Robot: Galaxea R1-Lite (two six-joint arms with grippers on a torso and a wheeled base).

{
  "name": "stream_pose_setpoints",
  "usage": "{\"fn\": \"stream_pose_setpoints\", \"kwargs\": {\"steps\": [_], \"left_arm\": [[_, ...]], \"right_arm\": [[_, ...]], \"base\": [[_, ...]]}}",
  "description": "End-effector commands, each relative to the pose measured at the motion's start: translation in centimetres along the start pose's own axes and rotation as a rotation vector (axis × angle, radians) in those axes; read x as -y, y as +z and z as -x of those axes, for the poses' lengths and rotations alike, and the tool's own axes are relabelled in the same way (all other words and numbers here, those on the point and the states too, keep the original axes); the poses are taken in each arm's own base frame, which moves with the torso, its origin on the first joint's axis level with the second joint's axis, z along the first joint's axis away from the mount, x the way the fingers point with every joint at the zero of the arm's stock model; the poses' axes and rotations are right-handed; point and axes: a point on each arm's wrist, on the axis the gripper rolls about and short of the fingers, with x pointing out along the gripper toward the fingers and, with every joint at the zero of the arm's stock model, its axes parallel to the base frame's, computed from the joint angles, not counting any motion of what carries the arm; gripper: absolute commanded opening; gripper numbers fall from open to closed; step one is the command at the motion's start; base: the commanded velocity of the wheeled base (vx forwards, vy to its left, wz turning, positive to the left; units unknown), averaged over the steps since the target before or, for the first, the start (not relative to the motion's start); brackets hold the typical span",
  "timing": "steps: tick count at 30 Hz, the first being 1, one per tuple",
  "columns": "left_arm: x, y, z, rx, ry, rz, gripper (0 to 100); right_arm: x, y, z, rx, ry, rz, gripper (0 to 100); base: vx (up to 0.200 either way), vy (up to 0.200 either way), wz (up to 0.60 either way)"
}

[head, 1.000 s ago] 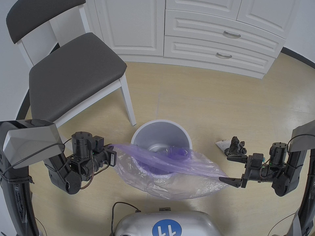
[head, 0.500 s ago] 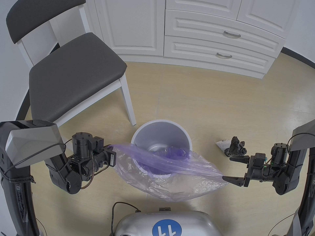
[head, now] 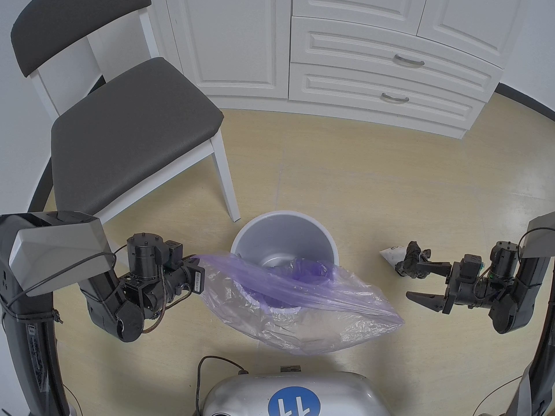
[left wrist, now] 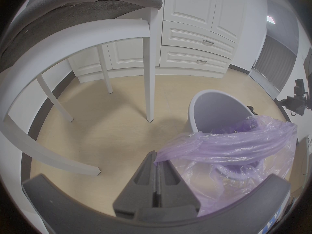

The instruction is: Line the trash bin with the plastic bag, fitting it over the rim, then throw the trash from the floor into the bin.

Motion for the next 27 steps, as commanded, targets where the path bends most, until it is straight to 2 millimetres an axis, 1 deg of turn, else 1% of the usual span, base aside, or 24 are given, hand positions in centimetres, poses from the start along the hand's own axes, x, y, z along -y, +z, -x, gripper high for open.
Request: {"fn": "stream_pose_setpoints", "kwargs": {"steps": [1,2,4,5,6,8,10,11,12,13,14,16,17,18,19,20,21,24,25,26,27], "left_arm": [[0.0,0.2,0.2,0.006,0.001,0.0,0],[0.0,0.2,0.2,0.006,0.001,0.0,0],[0.0,0.2,0.2,0.006,0.0,0.0,0],[0.0,0.2,0.2,0.006,0.0,0.0,0],[0.0,0.2,0.2,0.006,0.0,0.0,0],[0.1,0.2,0.2,0.006,-0.003,-0.002,0],[0.2,0.1,0.3,0.001,-0.005,-0.002,0],[0.2,0.1,0.3,0.001,-0.005,-0.002,0],[0.2,0.0,0.5,-0.003,-0.005,-0.004,0],[0.2,0.1,0.5,-0.003,-0.007,-0.008,0],[0.2,0.1,0.6,-0.005,-0.007,-0.009,100],[0.2,0.1,0.8,-0.004,-0.008,-0.015,100],[0.3,0.2,0.8,-0.001,-0.009,-0.016,100],[0.3,0.2,0.8,-0.001,-0.009,-0.016,100],[0.4,0.4,1.1,0.005,-0.015,-0.018,100],[0.4,0.4,1.1,0.005,-0.015,-0.018,100],[0.3,0.5,2.0,0.001,-0.035,-0.018,100],[0.3,1.0,3.6,0.009,-0.13,-0.018,100],[0.3,0.9,3.7,0.008,-0.135,-0.018,100],[0.2,1.3,4.9,0.018,-0.195,-0.016,100],[0.1,1.5,5.3,0.022,-0.216,-0.015,100]], "right_arm": [[-1.7,3.7,-0.9,0.048,-0.055,0.066,100],[-2.2,4.4,-1.4,0.054,-0.102,0.067,100],[-3.6,5.9,-3.2,0.076,-0.235,0.06,100],[-3.9,6.3,-3.8,0.084,-0.28,0.056,100],[-4.7,7.1,-5.6,0.114,-0.383,0.052,100],[-6.6,8.3,-8.8,0.166,-0.53,0.064,100],[-8.8,9.5,-11.3,0.22,-0.621,0.066,100],[-8.8,9.5,-11.3,0.22,-0.621,0.066,100],[-11.7,10.5,-12.7,0.261,-0.6,0.064,100],[-12.6,10.7,-12.9,0.269,-0.587,0.064,100],[-13.6,11.0,-13.0,0.277,-0.567,0.065,100],[-14.9,11.1,-13.2,0.277,-0.574,0.06,100],[-15.2,11.2,-13.2,0.283,-0.598,0.06,100],[-15.2,11.2,-13.2,0.283,-0.598,0.06,100],[-15.2,12.0,-13.2,0.312,-0.62,0.072,100],[-15.2,12.0,-13.2,0.312,-0.62,0.072,100],[-15.2,12.4,-13.6,0.252,-0.637,0.105,100],[-15.5,13.1,-14.2,0.142,-0.626,0.144,100],[-15.6,13.2,-14.3,0.138,-0.625,0.146,100],[-16.1,13.7,-14.8,0.077,-0.605,0.163,100],[-16.3,13.8,-14.9,0.043,-0.597,0.175,100]], "base": [[0.0,0.0,0.0],[0.0,0.0,0.0],[0.0,0.0,0.0],[0.0,0.0,0.0],[0.0,0.0,0.0],[0.0,0.0,0.0],[0.0,0.0,0.0],[0.0,0.0,0.0],[0.0,0.0,0.0],[0.0,0.0,0.0],[0.0,0.0,0.0],[0.0,0.0,0.0],[0.0,0.0,0.0],[0.0,0.0,0.0],[0.0,0.0,0.0],[0.0,0.0,0.0],[0.0,0.0,0.0],[0.0,0.0,0.0],[0.0,0.0,0.0],[0.0,0.0,0.0],[0.0,0.0,0.0]]}}
